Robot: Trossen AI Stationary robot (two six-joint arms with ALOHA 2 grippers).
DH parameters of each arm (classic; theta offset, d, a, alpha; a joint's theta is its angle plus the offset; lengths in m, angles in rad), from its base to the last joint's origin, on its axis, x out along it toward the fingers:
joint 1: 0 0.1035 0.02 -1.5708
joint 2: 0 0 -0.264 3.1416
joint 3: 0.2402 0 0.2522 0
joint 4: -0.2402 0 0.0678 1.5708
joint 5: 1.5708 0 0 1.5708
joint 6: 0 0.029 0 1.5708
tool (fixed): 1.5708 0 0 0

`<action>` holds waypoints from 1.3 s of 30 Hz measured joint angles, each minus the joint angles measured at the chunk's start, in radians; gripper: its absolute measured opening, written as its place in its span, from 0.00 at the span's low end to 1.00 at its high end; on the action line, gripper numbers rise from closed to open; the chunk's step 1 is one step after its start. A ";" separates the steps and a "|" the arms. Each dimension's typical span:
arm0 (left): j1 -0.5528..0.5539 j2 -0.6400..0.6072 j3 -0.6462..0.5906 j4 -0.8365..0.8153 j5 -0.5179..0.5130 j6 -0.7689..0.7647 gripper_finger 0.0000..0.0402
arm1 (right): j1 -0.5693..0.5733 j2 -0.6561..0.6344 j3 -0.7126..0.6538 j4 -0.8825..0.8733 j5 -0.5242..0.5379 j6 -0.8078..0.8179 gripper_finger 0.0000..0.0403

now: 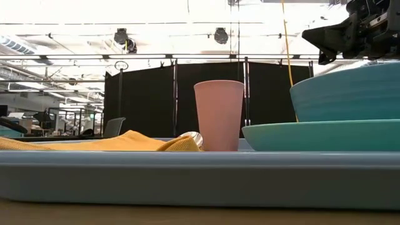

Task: Set up tray
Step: Put the orange fork on the yellow napkin to the left of the orange spoon

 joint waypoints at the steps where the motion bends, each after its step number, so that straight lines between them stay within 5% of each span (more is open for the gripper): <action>1: 0.009 0.012 0.000 0.000 0.021 0.010 0.32 | 0.000 0.000 0.000 0.000 0.000 0.000 0.00; 6: 0.030 0.065 0.000 -0.041 0.122 0.012 0.37 | 0.000 0.000 0.000 -0.001 0.000 0.003 0.00; 33: 0.044 0.197 0.002 -0.076 0.167 0.007 0.39 | 0.000 0.002 0.000 -0.003 0.001 0.005 0.00; 39: 0.045 0.198 0.001 -0.079 0.151 0.022 0.25 | 0.000 0.002 0.000 -0.003 0.001 0.008 0.00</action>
